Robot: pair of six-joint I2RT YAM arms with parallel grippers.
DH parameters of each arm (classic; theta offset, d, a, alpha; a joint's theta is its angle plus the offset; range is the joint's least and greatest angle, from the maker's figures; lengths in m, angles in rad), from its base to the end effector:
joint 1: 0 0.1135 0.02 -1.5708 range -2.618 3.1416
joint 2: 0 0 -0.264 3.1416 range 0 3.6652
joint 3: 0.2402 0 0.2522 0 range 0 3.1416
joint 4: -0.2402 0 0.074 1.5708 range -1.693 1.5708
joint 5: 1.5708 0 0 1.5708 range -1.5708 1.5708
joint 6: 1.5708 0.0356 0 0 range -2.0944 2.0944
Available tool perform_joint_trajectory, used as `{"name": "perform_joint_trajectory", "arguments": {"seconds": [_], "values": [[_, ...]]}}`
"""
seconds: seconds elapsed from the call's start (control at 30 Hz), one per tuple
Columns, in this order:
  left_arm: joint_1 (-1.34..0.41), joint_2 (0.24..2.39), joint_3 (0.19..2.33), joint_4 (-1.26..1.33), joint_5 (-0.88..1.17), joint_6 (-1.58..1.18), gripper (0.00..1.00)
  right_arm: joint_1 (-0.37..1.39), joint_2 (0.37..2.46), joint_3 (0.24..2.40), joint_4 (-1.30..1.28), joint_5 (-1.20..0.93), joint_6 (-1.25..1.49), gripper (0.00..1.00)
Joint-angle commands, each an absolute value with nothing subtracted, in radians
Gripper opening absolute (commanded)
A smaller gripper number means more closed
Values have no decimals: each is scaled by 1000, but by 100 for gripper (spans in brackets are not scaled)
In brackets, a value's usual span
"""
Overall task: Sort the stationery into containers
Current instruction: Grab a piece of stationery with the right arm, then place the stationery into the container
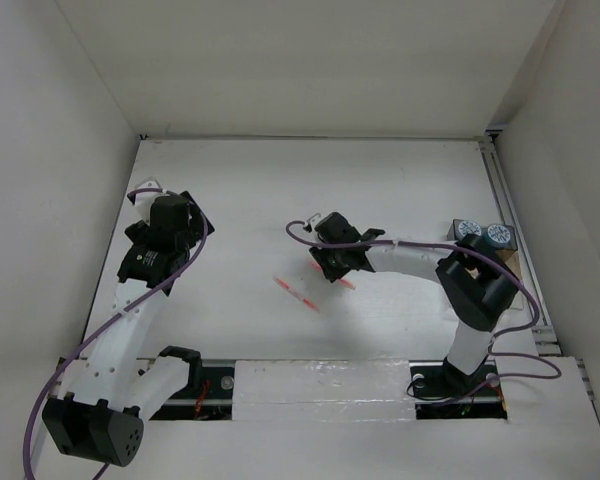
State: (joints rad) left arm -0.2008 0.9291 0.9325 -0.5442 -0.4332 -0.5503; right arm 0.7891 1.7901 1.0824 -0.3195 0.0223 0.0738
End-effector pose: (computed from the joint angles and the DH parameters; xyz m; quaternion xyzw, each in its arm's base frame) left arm 0.1969 -0.0248 0.3311 -0.2520 0.8186 -0.0024 0.5161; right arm 0.2537 0.2544 0.1637 -0.3344 0.9033 0.1025 0.2483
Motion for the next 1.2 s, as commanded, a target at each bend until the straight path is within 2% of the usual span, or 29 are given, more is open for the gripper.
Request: {"name": "perform_joint_trajectory", "arguments": {"seconds": [0.0,0.03,0.07,0.13,0.17,0.33,0.5,0.67,0.83,1.07,1.17], "values": [[-196,919,971,-548,-433,-541,100,811,1845,1069,-310,37,98,35],[-196,910,971,-548,-433,-541,100,811,1845,1080,-310,37,98,29],[-196,910,971,-548,-433,-541,100,822,1856,1080,-319,37,98,18],[-196,910,971,-548,-433,-541,100,822,1856,1080,-319,37,109,3],[-196,910,971,-548,-433,-541,100,822,1856,1080,-319,37,109,0],[-196,900,971,-538,-433,-541,100,801,1724,1069,-256,72,184,0],[-196,891,971,-538,-433,-541,100,707,1470,1019,-218,199,415,0],[-196,891,962,-538,-423,-541,100,513,1220,881,-296,409,655,0],[-196,882,962,-538,-414,-541,100,275,912,750,-432,431,833,0],[-206,873,962,-529,-414,-541,100,16,513,626,-592,495,841,0],[-206,873,962,-529,-405,-541,100,-75,447,607,-634,506,832,0]]}}
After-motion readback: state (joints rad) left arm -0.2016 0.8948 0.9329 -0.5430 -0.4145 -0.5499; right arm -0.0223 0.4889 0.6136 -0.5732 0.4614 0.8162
